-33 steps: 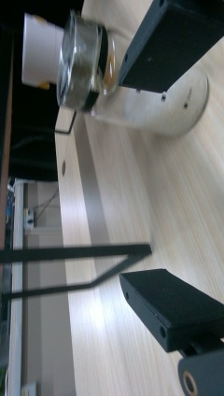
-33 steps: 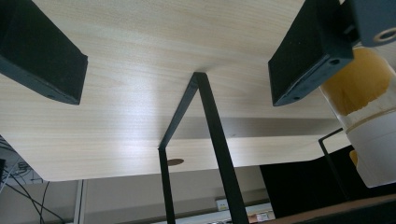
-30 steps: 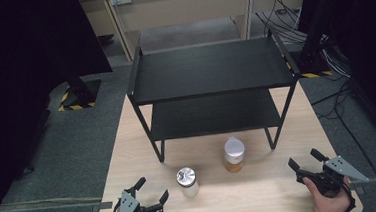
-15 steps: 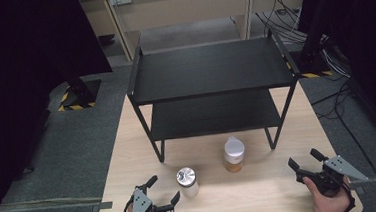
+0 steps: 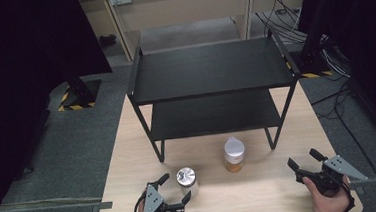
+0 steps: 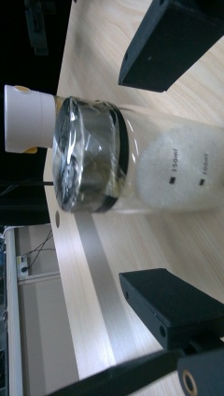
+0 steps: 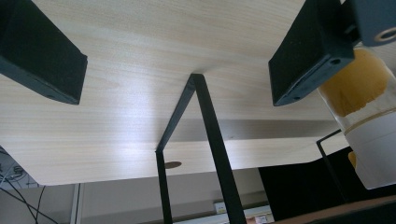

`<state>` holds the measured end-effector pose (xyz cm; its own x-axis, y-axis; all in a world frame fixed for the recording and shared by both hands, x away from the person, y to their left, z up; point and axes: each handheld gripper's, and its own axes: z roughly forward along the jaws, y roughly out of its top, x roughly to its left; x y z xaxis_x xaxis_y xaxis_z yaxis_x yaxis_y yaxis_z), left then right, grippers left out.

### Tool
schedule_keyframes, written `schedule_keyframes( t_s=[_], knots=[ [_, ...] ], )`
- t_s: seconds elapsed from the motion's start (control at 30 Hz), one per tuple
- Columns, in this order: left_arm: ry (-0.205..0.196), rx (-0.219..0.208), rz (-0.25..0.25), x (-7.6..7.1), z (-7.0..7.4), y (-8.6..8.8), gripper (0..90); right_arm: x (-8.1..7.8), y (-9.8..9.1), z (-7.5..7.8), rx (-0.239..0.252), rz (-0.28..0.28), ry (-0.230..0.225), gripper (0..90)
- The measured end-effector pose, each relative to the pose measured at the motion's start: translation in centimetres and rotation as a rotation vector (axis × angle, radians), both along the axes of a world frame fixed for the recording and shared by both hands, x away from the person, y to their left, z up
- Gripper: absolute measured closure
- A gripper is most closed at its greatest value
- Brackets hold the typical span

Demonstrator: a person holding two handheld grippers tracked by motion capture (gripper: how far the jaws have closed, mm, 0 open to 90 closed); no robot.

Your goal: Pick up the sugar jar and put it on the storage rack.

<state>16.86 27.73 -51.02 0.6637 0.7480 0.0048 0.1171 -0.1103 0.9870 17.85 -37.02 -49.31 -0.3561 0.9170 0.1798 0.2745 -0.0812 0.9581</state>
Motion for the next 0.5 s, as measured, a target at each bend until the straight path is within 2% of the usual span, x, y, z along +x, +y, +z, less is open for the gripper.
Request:
schedule_keyframes(
  t_s=[0.17, 0.37, 0.5],
  knots=[
    [0.014, 0.01, -0.012, 0.6, 0.3, -0.5, 7.7, 0.0, 0.0, -0.1, 0.004, 0.003, -0.002, 4.5],
    [0.032, 0.037, -0.018, 1.1, 0.8, -1.3, 13.9, 0.0, -0.1, 0.0, 0.008, 0.008, 0.001, 4.5],
    [0.05, 0.061, -0.013, 1.3, 1.2, -1.8, 21.0, 0.1, -0.1, 0.0, 0.009, 0.01, 0.003, 4.5]
  ],
)
